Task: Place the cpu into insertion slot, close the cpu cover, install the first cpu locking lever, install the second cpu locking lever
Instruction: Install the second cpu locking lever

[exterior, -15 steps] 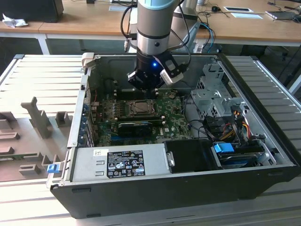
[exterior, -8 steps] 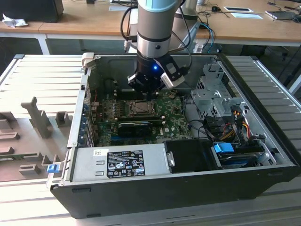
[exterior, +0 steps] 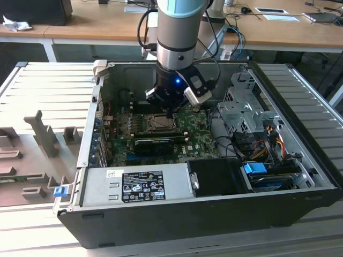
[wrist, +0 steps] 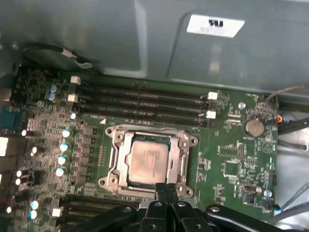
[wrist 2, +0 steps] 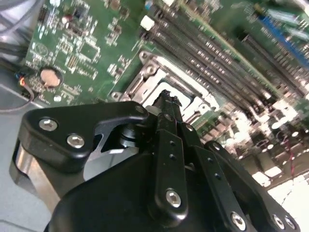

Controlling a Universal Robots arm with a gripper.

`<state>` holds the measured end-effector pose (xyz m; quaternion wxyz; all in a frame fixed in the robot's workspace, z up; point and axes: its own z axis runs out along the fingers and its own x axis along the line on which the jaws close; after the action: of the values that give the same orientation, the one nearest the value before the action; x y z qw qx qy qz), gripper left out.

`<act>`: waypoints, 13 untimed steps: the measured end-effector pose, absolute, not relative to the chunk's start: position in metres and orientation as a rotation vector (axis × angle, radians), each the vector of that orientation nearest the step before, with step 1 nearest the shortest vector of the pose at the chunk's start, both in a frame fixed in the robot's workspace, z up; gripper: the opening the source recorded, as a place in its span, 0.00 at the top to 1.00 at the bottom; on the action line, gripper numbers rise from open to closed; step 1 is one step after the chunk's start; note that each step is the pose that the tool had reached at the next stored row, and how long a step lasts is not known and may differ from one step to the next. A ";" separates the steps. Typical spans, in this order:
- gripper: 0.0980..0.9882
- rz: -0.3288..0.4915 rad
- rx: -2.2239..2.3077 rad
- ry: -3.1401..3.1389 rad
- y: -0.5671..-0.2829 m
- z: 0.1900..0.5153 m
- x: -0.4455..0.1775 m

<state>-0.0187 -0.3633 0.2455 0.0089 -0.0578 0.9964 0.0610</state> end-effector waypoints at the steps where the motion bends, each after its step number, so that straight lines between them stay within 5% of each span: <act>1: 0.99 0.192 -0.180 3.117 -0.366 0.245 -0.019; 13: 0.99 0.196 -0.184 3.126 -0.380 0.241 -0.027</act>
<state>-0.0272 -0.3803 0.2414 0.0022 -0.0587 0.9963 0.0623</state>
